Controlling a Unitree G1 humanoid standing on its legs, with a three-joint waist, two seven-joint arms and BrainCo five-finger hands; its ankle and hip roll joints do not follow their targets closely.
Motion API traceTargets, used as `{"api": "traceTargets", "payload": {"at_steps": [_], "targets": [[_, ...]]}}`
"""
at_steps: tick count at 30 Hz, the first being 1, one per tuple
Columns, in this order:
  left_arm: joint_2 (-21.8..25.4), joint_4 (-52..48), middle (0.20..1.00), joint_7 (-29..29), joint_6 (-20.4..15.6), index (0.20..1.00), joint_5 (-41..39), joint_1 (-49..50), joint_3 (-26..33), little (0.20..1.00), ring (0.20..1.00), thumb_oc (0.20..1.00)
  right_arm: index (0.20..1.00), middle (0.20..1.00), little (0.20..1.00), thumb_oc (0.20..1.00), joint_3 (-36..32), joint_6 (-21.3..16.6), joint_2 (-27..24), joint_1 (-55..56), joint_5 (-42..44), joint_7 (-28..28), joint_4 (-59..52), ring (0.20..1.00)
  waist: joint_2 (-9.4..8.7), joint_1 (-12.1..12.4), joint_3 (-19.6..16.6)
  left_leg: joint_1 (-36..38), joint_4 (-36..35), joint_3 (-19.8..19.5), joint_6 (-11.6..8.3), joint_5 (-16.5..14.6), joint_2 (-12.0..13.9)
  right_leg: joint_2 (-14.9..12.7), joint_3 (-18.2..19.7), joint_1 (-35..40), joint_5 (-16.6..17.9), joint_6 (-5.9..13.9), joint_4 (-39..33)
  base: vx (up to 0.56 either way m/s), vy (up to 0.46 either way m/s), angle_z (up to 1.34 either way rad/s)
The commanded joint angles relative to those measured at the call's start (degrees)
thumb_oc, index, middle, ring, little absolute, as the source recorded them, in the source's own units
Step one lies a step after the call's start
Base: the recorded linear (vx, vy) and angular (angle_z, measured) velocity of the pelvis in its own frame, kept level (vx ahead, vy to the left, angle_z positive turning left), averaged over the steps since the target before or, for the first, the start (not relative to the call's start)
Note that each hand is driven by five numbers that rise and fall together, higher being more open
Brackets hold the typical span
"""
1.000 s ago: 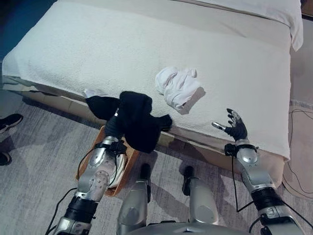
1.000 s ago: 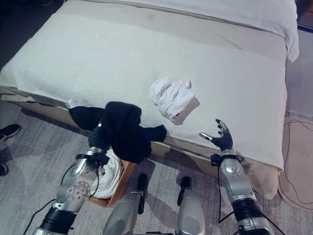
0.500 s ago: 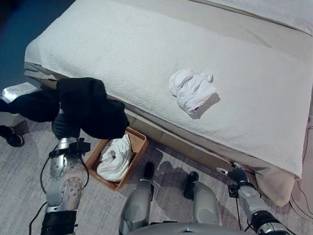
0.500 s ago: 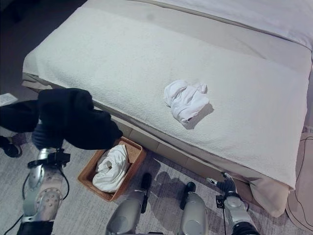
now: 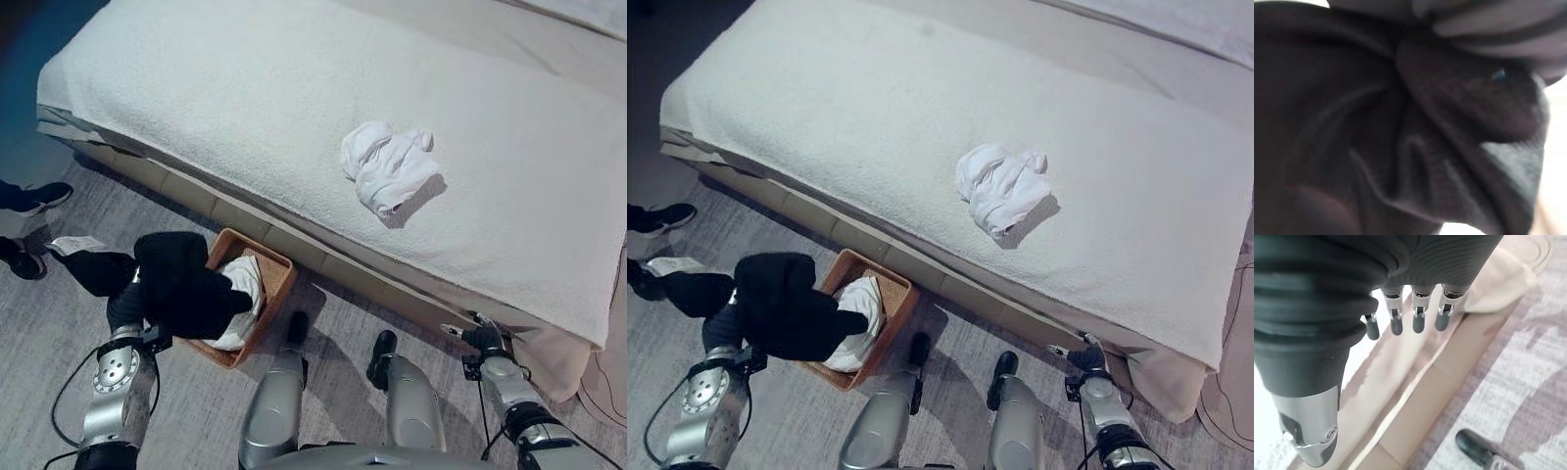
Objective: Pick up clothes into the bucket
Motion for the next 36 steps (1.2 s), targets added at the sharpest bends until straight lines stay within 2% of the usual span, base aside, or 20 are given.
{"api": "traceTargets", "payload": {"at_steps": [1, 12, 17, 18, 19, 20, 21, 22, 23, 25, 26, 27, 28, 29, 30, 31, 33, 34, 35, 36], "targets": [[5.6, 3.6, 0.2, 6.7, -1.3, 0.2, 11.7, -4.9, 1.4, 0.2, 0.2, 0.2, 1.0, 1.0, 1.0, 1.0, 2.6, -2.5, -2.2, -1.9, -1.1, -3.4, -3.0, 1.0, -1.99, -0.9, 2.0, -3.0, 2.1, 1.1, 0.29, -0.1, -1.3, 0.2, 1.9, 2.0, 4.6, 1.7, -6.2, 0.0, 0.014, -0.06], [5.0, 17.8, 0.2, 19.7, 4.0, 0.2, 21.5, -16.4, -2.8, 0.2, 0.2, 0.2, 1.0, 1.0, 1.0, 1.0, 3.2, -4.2, -3.1, -5.5, -0.3, -7.7, -10.2, 1.0, -2.79, -3.3, 8.2, -10.6, 10.6, 2.7, 1.74, -2.8, -2.7, -1.3, 4.8, -5.5, 2.5, 1.13, 2.2, -0.01, 0.043, -0.02], [5.4, 20.5, 0.2, 22.5, 6.0, 0.2, 22.4, -18.9, -3.5, 0.2, 0.2, 0.2, 1.0, 1.0, 1.0, 1.0, 4.4, -4.8, -3.2, -7.6, 0.5, -8.9, -14.3, 1.0, -3.2, -4.0, 8.2, -14.6, 13.7, 3.7, 2.25, -4.1, -2.6, -1.3, 6.4, -9.6, 2.2, 1.0, 3.9, 0.01, 0.059, -0.11], [5.5, 20.3, 0.548, 22.9, 6.4, 0.548, 22.6, -19.0, -3.5, 0.548, 0.548, 0.548, 1.0, 1.0, 1.0, 1.0, 4.5, -5.0, -3.2, -8.0, 0.8, -9.0, -15.5, 1.0, -3.3, -4.2, 8.2, -15.2, 14.1, 3.9, 2.31, -4.3, -2.6, -1.2, 6.7, -10.4, 2.2, 1.03, 4.2, 0.01, 0.054, -0.16], [5.5, 19.8, 0.846, 23.2, 6.8, 0.846, 22.8, -18.9, -3.4, 0.846, 0.846, 0.846, 1.0, 1.0, 1.0, 1.0, 4.5, -5.1, -3.2, -8.3, 0.6, -9.2, -16.7, 1.0, -3.29, -4.3, 8.2, -15.7, 14.3, 4.0, 2.38, -4.4, -2.5, -1.1, 6.8, -10.9, 2.2, 1.02, 4.4, 0.01, 0.05, -0.11], [5.6, 20.0, 1.0, 23.6, 7.3, 1.0, 23.1, -19.0, -3.3, 1.0, 1.0, 1.0, 1.0, 1.0, 1.0, 1.0, 4.7, -5.2, -3.4, -8.6, 0.5, -9.5, -17.8, 1.0, -3.33, -4.4, 8.2, -16.4, 14.9, 4.2, 2.43, -4.7, -2.5, -1.1, 7.1, -11.6, 2.1, 1.08, 4.7, 0.1, 0.027, -0.13], [5.9, 20.5, 1.0, 23.8, 7.8, 1.0, 23.5, -19.2, -3.4, 1.0, 1.0, 1.0, 1.0, 1.0, 1.0, 1.0, 4.7, -5.4, -3.4, -9.1, 0.7, -9.9, -18.3, 1.0, -3.34, -4.5, 8.2, -16.0, 15.8, 4.0, 2.31, -6.7, -2.4, -0.9, 7.7, -11.4, 0.5, 1.51, 5.5, 0.01, 0.049, -0.21], [6.1, 20.7, 1.0, 24.0, 8.2, 1.0, 23.7, -19.7, -3.5, 1.0, 1.0, 1.0, 1.0, 1.0, 1.0, 1.0, 4.7, -5.5, -3.4, -9.9, 0.7, -10.3, -19.4, 1.0, -3.31, -4.6, 8.2, -17.8, 15.6, 4.4, 2.55, -5.0, -2.5, -1.1, 7.4, -13.0, 2.1, 1.2, 5.2, 0.01, 0.041, -0.18], [6.2, 21.1, 1.0, 23.9, 8.6, 1.0, 23.8, -20.2, -3.5, 1.0, 1.0, 1.0, 1.0, 1.0, 1.0, 1.0, 4.7, -5.6, -3.7, -10.4, 0.0, -10.7, -20.5, 1.0, -3.31, -4.7, 8.2, -18.4, 15.9, 4.4, 2.61, -5.1, -2.5, -1.1, 7.5, -13.6, 2.2, 1.27, 5.3, 0.0, 0.025, -0.15], [6.6, 21.0, 1.0, 24.2, 9.2, 1.0, 24.1, -20.2, -3.5, 1.0, 1.0, 1.0, 1.0, 1.0, 1.0, 1.0, 4.4, -5.9, -4.0, -11.2, -0.8, -12.1, -23.0, 1.0, -3.24, -4.7, 8.2, -18.5, 17.2, 4.4, 2.48, -7.3, -2.4, -0.9, 7.9, -13.7, 0.3, 1.69, 6.2, 0.1, 0.003, -0.08], [6.6, 21.0, 1.0, 24.2, 9.2, 1.0, 24.1, -20.3, -3.5, 1.0, 1.0, 1.0, 1.0, 1.0, 1.0, 1.0, 4.4, -5.9, -4.0, -11.2, -0.8, -12.1, -23.0, 1.0, -3.24, -4.7, 8.2, -18.6, 17.3, 4.4, 2.48, -7.3, -2.4, -0.9, 7.9, -13.8, 0.3, 1.69, 6.3, -0.05, 0.046, -0.03], [6.9, 20.1, 1.0, 24.1, 9.7, 1.0, 25.1, -20.2, -3.3, 1.0, 1.0, 1.0, 1.0, 1.0, 1.0, 1.0, 3.7, -5.9, -5.1, -12.2, -4.2, -14.1, -26.2, 1.0, -3.14, -4.7, 8.2, -20.3, 17.0, 4.5, 2.73, -5.5, -2.4, -1.0, 7.6, -15.4, 2.0, 1.44, 5.8, 0.0, 0.0, 0.0], [7.0, 20.0, 1.0, 24.0, 10.0, 1.0, 26.0, -19.9, -3.5, 1.0, 1.0, 1.0, 1.0, 1.0, 1.0, 1.0, 3.3, -6.3, -6.3, -12.9, -6.6, -15.9, -27.9, 1.0, -3.07, -4.6, 8.2, -19.5, 17.6, 4.3, 2.6, -7.4, -2.4, -0.8, 8.0, -14.8, 0.3, 1.93, 6.4, -0.05, 0.034, -0.02], [7.4, 19.2, 1.0, 23.9, 10.4, 1.0, 27.0, -19.9, -3.6, 1.0, 1.0, 1.0, 1.0, 1.0, 1.0, 1.0, 2.8, -6.7, -6.7, -13.8, -7.3, -17.0, -28.8, 1.0, -2.95, -4.5, 8.2, -20.8, 17.3, 4.5, 2.81, -5.8, -2.6, -1.1, 7.6, -16.0, 1.8, 1.58, 6.2, 0.11, -0.006, -0.02], [7.6, 18.7, 1.0, 23.7, 10.5, 1.0, 27.6, -19.6, -3.9, 1.0, 1.0, 1.0, 1.0, 1.0, 1.0, 1.0, 2.6, -6.8, -7.0, -14.6, -7.4, -17.6, -28.6, 1.0, -2.87, -4.3, 8.2, -19.7, 17.7, 4.2, 2.7, -7.7, -2.5, -0.9, 8.0, -15.2, 0.2, 2.06, 6.8, -0.06, 0.03, 0.0], [7.7, 18.4, 1.0, 23.6, 10.8, 1.0, 27.8, -19.7, -4.1, 1.0, 1.0, 1.0, 1.0, 1.0, 1.0, 1.0, 1.9, -6.7, -7.1, -15.9, -7.3, -18.6, -29.3, 1.0, -2.79, -4.2, 8.2, -20.9, 17.4, 4.5, 2.93, -6.0, -2.6, -1.1, 7.6, -16.3, 1.7, 1.71, 6.4, 0.0, 0.0, 0.0], [7.2, 18.1, 1.0, 23.7, 10.8, 1.0, 27.4, -19.7, -4.2, 1.0, 1.0, 1.0, 1.0, 1.0, 1.0, 1.0, 1.1, -6.4, -7.8, -18.6, -7.1, -19.9, -30.0, 1.0, -2.66, -3.8, 8.2, -21.0, 17.4, 4.5, 3.05, -6.3, -2.8, -1.3, 7.6, -16.3, 1.6, 1.78, 6.6, 0.02, 0.008, 0.03], [7.1, 18.2, 1.0, 23.7, 10.8, 1.0, 27.4, -19.6, -4.3, 1.0, 1.0, 1.0, 1.0, 1.0, 1.0, 1.0, 1.2, -6.4, -7.8, -18.5, -7.1, -19.9, -29.9, 1.0, -2.67, -3.8, 8.2, -20.0, 17.8, 4.3, 2.9, -8.0, -2.8, -1.1, 8.0, -15.5, 0.0, 2.18, 7.1, 0.0, 0.0, 0.0], [6.6, 17.7, 1.0, 23.6, 10.3, 1.0, 26.8, -19.4, -4.4, 1.0, 1.0, 1.0, 1.0, 1.0, 1.0, 1.0, 1.1, -5.8, -9.3, -21.9, -7.0, -20.4, -29.2, 1.0, -2.44, -3.3, 8.2, -21.2, 17.5, 4.4, 3.11, -6.4, -3.0, -1.4, 7.6, -16.5, 1.5, 1.81, 6.8, 0.09, -0.016, 0.01], [6.4, 17.5, 1.0, 23.5, 10.2, 1.0, 26.4, -19.0, -4.5, 1.0, 1.0, 1.0, 1.0, 1.0, 1.0, 1.0, 1.4, -5.3, -10.2, -23.4, -7.1, -20.4, -28.5, 1.0, -2.4, -2.9, 8.2, -20.2, 17.9, 4.1, 3.01, -8.2, -2.9, -1.3, 8.0, -15.7, -0.1, 2.15, 7.4, -0.06, 0.017, -0.02]]}}
